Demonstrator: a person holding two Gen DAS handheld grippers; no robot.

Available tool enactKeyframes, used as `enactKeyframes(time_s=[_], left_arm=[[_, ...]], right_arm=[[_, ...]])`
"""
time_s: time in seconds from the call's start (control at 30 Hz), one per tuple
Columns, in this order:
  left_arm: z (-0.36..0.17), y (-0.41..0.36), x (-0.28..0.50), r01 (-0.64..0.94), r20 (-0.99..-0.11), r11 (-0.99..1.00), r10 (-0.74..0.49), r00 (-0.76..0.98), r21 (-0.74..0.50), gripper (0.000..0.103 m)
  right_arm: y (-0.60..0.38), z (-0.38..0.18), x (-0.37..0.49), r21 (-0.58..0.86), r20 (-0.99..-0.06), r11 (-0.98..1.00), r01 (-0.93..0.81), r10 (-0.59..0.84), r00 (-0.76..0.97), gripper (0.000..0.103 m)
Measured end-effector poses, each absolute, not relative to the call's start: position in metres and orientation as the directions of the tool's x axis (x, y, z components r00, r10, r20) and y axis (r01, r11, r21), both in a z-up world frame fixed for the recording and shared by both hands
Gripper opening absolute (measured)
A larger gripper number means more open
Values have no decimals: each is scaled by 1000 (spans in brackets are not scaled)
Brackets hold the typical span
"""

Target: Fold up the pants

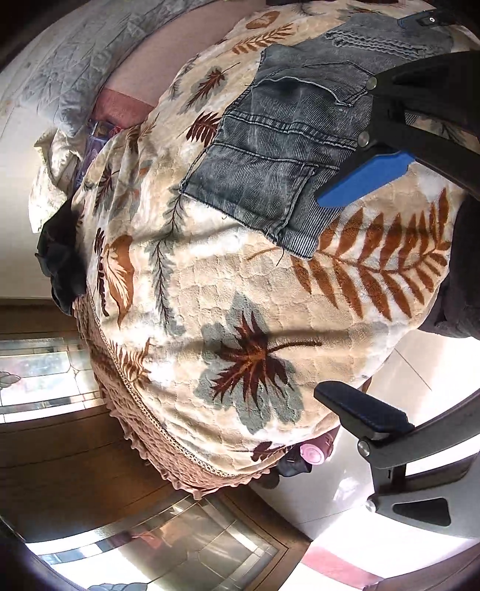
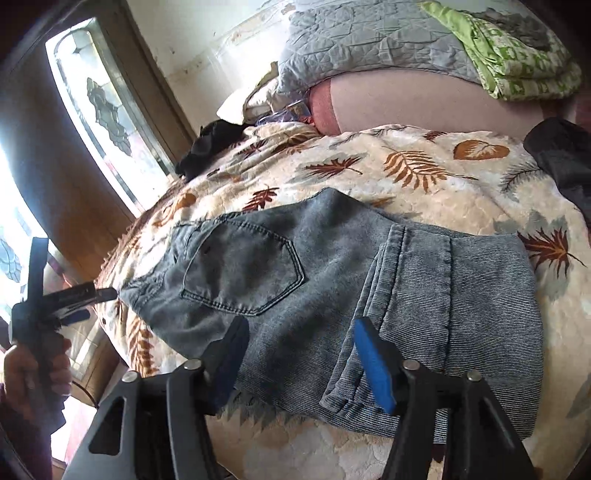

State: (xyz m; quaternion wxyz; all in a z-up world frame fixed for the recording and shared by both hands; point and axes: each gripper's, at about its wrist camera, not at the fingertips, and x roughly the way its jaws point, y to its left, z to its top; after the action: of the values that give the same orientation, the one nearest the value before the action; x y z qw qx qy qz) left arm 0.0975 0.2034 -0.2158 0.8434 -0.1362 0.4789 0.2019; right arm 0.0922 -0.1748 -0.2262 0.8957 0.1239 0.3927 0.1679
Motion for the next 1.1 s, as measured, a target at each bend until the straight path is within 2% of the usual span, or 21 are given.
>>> enactKeyframes(time_s=[0.43, 0.73, 0.97, 1.03, 1.1], left_arm=[[-238, 209, 116, -485, -892, 861, 87, 444, -157, 95], [-256, 200, 147, -479, -894, 860, 63, 443, -176, 95], [-256, 187, 163, -452, -885, 881, 95, 455, -138, 95], [-260, 179, 166, -420, -887, 899, 93, 452, -120, 90], [-264, 175, 168, -391, -889, 910, 58, 454, -140, 67]], right_arm=[[-180, -221, 93, 366, -644, 912, -187, 393, 657, 64], [-178, -223, 93, 358, -651, 913, -194, 393, 649, 64], [-178, -223, 95, 364, -649, 911, -192, 396, 649, 64], [-179, -223, 95, 365, -648, 912, -190, 395, 652, 64], [-180, -223, 96, 367, -646, 911, -187, 394, 654, 64]])
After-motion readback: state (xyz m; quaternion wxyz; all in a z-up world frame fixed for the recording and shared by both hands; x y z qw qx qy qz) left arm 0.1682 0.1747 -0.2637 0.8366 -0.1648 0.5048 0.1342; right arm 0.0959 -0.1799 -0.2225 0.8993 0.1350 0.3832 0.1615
